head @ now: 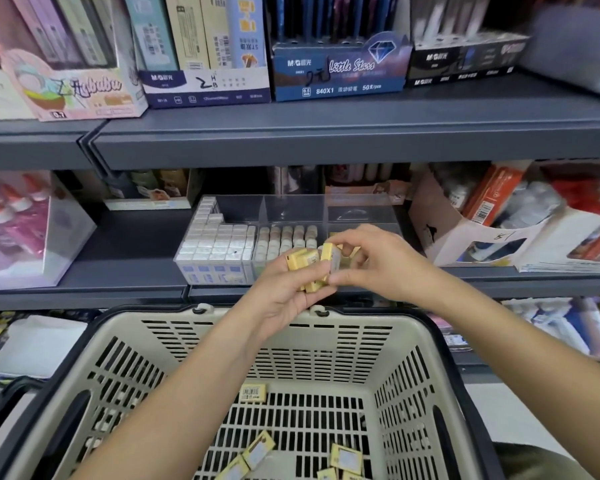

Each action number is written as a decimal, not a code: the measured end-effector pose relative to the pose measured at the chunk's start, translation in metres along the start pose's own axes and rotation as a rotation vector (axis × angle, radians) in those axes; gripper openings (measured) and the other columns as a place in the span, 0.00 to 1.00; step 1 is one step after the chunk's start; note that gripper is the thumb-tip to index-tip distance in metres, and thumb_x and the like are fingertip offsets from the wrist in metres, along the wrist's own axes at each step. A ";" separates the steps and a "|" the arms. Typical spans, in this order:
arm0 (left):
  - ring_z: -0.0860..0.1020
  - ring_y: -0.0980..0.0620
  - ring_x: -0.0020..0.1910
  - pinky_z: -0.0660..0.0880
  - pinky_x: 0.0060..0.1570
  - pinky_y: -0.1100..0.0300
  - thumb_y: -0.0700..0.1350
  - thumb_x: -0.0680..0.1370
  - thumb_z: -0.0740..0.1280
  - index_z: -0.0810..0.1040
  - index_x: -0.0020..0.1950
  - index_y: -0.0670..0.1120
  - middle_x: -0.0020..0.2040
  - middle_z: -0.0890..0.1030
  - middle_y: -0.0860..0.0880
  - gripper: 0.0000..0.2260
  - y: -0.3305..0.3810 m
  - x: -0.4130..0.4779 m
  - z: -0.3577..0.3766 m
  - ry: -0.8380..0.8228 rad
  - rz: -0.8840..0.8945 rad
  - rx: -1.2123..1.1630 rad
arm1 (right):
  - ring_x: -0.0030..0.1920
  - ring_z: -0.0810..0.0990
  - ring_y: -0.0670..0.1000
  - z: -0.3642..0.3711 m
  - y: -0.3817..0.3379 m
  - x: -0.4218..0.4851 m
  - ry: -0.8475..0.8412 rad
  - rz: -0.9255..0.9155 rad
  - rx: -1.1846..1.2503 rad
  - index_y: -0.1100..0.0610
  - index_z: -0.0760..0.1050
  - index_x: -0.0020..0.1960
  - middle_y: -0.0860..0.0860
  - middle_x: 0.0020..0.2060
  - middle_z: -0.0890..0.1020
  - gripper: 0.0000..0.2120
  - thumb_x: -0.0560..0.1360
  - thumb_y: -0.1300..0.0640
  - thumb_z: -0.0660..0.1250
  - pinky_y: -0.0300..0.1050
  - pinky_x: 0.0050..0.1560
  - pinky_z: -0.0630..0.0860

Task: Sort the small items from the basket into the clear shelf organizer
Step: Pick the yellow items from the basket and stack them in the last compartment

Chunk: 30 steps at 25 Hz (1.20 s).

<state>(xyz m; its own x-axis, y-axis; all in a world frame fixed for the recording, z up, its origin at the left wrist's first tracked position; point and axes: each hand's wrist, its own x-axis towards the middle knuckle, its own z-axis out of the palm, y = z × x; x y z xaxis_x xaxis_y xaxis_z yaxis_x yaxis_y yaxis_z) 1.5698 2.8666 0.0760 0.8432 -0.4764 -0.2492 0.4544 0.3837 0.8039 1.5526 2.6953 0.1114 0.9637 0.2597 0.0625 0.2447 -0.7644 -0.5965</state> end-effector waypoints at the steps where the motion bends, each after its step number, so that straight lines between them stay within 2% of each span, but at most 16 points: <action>1: 0.83 0.50 0.44 0.80 0.42 0.59 0.35 0.68 0.71 0.75 0.51 0.42 0.44 0.83 0.44 0.13 -0.001 0.000 0.001 0.004 0.018 0.035 | 0.38 0.77 0.40 0.000 -0.001 -0.002 -0.015 0.027 0.001 0.45 0.73 0.61 0.42 0.44 0.74 0.25 0.65 0.42 0.72 0.34 0.44 0.73; 3: 0.83 0.50 0.45 0.80 0.43 0.60 0.35 0.69 0.71 0.74 0.50 0.43 0.44 0.82 0.45 0.12 -0.003 -0.001 0.004 0.048 0.042 0.144 | 0.37 0.79 0.42 0.002 -0.001 -0.005 -0.015 0.073 0.116 0.44 0.74 0.56 0.44 0.43 0.78 0.20 0.67 0.41 0.70 0.36 0.41 0.75; 6: 0.82 0.49 0.46 0.80 0.45 0.60 0.34 0.71 0.71 0.75 0.50 0.43 0.44 0.81 0.45 0.10 -0.008 -0.002 0.006 0.062 0.046 0.211 | 0.35 0.82 0.44 0.004 0.003 -0.005 0.031 0.148 0.374 0.50 0.75 0.49 0.48 0.36 0.82 0.05 0.74 0.51 0.66 0.38 0.35 0.76; 10: 0.83 0.51 0.44 0.79 0.43 0.61 0.30 0.72 0.68 0.75 0.49 0.42 0.44 0.83 0.45 0.10 -0.009 0.000 0.005 0.096 0.059 0.171 | 0.36 0.80 0.42 -0.004 0.013 -0.006 0.023 0.221 0.520 0.60 0.76 0.56 0.50 0.40 0.83 0.10 0.75 0.63 0.66 0.33 0.36 0.77; 13: 0.83 0.51 0.44 0.79 0.42 0.62 0.28 0.72 0.68 0.75 0.49 0.42 0.41 0.84 0.48 0.11 -0.010 0.002 0.007 0.084 0.078 0.215 | 0.39 0.82 0.43 -0.008 0.014 -0.008 0.000 0.207 0.517 0.59 0.77 0.56 0.55 0.42 0.84 0.10 0.74 0.64 0.66 0.34 0.39 0.78; 15: 0.83 0.52 0.44 0.79 0.41 0.63 0.29 0.72 0.68 0.75 0.48 0.43 0.39 0.84 0.50 0.11 -0.010 0.004 0.009 0.078 0.094 0.233 | 0.37 0.81 0.43 -0.011 0.014 -0.007 -0.021 0.210 0.444 0.57 0.78 0.52 0.55 0.41 0.84 0.08 0.74 0.62 0.68 0.33 0.36 0.77; 17: 0.83 0.52 0.44 0.79 0.42 0.63 0.31 0.73 0.68 0.75 0.50 0.43 0.41 0.84 0.49 0.10 -0.009 0.005 0.009 0.093 0.092 0.220 | 0.34 0.81 0.40 -0.021 0.016 -0.002 0.018 0.228 0.418 0.56 0.78 0.48 0.52 0.38 0.84 0.04 0.74 0.62 0.67 0.32 0.31 0.76; 20: 0.83 0.52 0.42 0.79 0.39 0.63 0.38 0.74 0.69 0.75 0.51 0.44 0.42 0.83 0.47 0.08 -0.006 0.005 0.007 0.099 0.064 0.188 | 0.34 0.82 0.42 -0.041 0.019 0.004 0.140 0.236 0.543 0.58 0.76 0.48 0.51 0.37 0.84 0.04 0.74 0.64 0.66 0.33 0.35 0.79; 23: 0.83 0.49 0.40 0.79 0.33 0.63 0.44 0.72 0.70 0.78 0.50 0.43 0.43 0.85 0.44 0.09 -0.004 0.004 0.009 0.046 -0.045 0.043 | 0.37 0.82 0.43 -0.034 0.015 0.001 0.026 0.116 0.525 0.58 0.77 0.48 0.52 0.39 0.84 0.06 0.74 0.66 0.66 0.35 0.39 0.79; 26: 0.83 0.49 0.38 0.79 0.33 0.63 0.40 0.73 0.69 0.78 0.50 0.41 0.40 0.84 0.44 0.07 -0.008 0.004 0.011 0.055 -0.091 -0.010 | 0.38 0.81 0.42 -0.023 0.014 -0.005 -0.017 0.033 0.422 0.58 0.78 0.50 0.52 0.39 0.82 0.08 0.74 0.67 0.66 0.33 0.40 0.77; 30: 0.83 0.54 0.38 0.79 0.36 0.63 0.30 0.72 0.67 0.76 0.47 0.43 0.38 0.83 0.49 0.10 -0.011 0.006 0.010 0.121 0.037 0.002 | 0.41 0.84 0.47 -0.019 0.014 -0.010 0.011 0.159 0.670 0.56 0.78 0.55 0.53 0.43 0.85 0.11 0.76 0.64 0.63 0.36 0.43 0.80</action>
<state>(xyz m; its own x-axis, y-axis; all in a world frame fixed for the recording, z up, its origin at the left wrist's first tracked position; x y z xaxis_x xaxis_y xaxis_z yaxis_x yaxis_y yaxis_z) 1.5669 2.8521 0.0713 0.8877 -0.3631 -0.2830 0.4223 0.3977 0.8146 1.5487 2.6703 0.1176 0.9844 0.1653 -0.0609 -0.0156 -0.2625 -0.9648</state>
